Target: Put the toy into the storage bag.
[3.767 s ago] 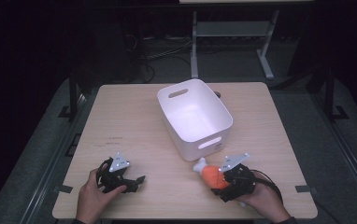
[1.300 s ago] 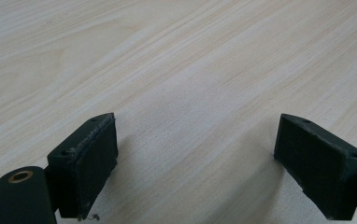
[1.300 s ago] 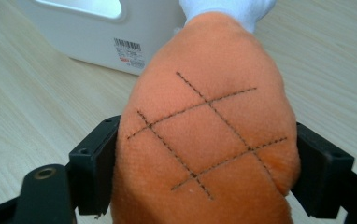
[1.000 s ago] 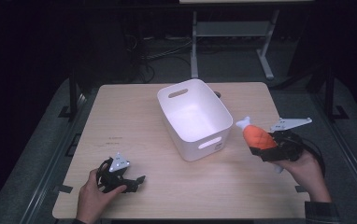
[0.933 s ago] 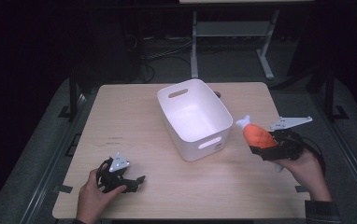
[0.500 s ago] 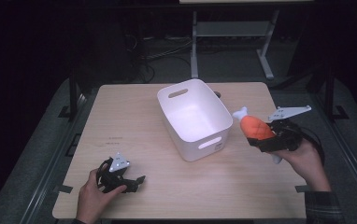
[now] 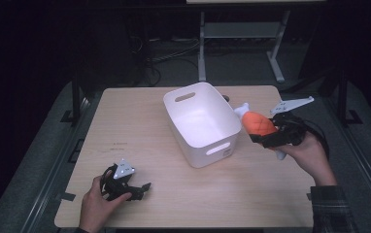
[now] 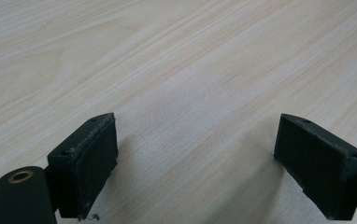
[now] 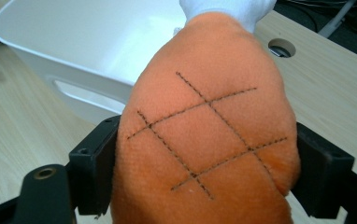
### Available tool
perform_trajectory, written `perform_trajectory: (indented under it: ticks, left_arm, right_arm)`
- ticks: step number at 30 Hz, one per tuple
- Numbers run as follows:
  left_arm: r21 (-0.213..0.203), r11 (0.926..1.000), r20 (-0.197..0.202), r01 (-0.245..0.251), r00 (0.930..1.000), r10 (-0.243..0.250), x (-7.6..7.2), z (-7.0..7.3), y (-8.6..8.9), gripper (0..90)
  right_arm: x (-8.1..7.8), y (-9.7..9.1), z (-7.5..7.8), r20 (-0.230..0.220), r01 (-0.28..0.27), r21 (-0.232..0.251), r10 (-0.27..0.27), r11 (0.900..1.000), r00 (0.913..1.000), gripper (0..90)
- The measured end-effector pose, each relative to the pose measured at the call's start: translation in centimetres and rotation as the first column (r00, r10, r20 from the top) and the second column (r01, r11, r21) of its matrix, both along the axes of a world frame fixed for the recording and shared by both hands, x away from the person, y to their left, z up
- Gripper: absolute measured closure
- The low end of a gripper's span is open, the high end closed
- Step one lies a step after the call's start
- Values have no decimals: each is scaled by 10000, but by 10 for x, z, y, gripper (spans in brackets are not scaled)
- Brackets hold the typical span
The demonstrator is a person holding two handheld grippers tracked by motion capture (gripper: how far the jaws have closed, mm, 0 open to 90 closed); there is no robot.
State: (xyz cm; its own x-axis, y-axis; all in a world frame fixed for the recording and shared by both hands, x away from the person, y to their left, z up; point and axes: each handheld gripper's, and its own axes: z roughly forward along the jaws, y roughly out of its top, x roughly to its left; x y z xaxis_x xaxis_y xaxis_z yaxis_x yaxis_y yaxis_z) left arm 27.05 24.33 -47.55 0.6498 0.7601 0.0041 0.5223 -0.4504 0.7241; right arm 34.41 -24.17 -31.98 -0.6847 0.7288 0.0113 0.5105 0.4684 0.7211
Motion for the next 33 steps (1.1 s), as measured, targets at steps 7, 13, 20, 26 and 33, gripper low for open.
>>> perform_trajectory:
  ticks: [7, 13, 20, 26, 33]
  left_arm:
    - [1, 10000, 6, -2, 10000, 2, 0, 0, 0, 126]
    - [4, 10000, 5, 1, 10000, -1, 0, 0, 0, 126]
    - [10, 10000, 12, -9, 10000, 9, 0, 0, 0, 126]
    - [39, 10000, 7, 12, 10000, -12, 0, 0, 0, 126]
    - [50, 10000, 2, 25, 10000, -25, 0, 0, 0, 126]
  right_arm:
    - [10, 11, 6, -5, -86, 19, 86, 10000, 10000, 208]
    - [17, 24, 10, 45, -250, -45, 250, 9997, 9997, 208]
    - [26, 40, 13, -19, -414, -87, 414, 9991, 9991, 208]
    - [33, 55, 17, -52, -537, -147, 537, 9984, 9985, 208]
    - [41, 74, 19, -39, -659, -164, 658, 9977, 9978, 208]
